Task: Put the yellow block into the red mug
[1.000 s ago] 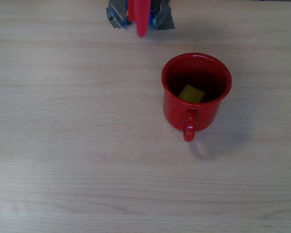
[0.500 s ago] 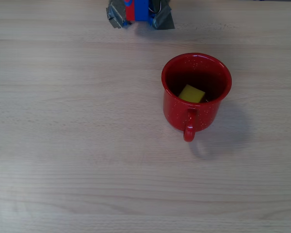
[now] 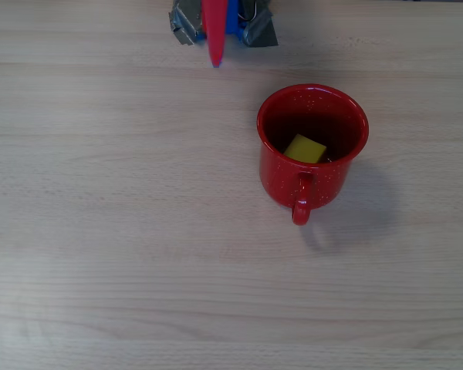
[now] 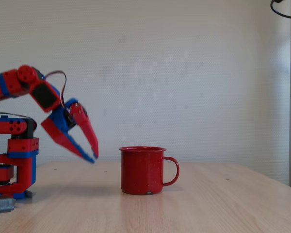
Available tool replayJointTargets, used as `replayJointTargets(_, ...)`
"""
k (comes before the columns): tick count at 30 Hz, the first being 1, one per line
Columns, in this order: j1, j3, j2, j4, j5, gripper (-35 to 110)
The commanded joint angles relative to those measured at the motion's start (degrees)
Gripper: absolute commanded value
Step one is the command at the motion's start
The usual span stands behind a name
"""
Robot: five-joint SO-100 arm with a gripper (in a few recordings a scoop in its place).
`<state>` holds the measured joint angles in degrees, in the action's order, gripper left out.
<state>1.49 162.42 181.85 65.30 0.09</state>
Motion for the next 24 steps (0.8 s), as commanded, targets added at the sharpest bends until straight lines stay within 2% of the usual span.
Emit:
replayJointTargets(1, 1.8, 2.9, 2.7, -2.3, 1.4, 0)
replayJointTargets(6, 2.4, 9.4, 7.2, -1.4, 1.1, 0)
replayJointTargets(15, 4.3, 9.4, 7.6, -1.1, 4.5, 0)
replayJointTargets(18, 4.3, 9.4, 7.6, -1.1, 4.5, 5)
replayJointTargets(24, 4.3, 9.4, 7.6, -1.1, 4.5, 2)
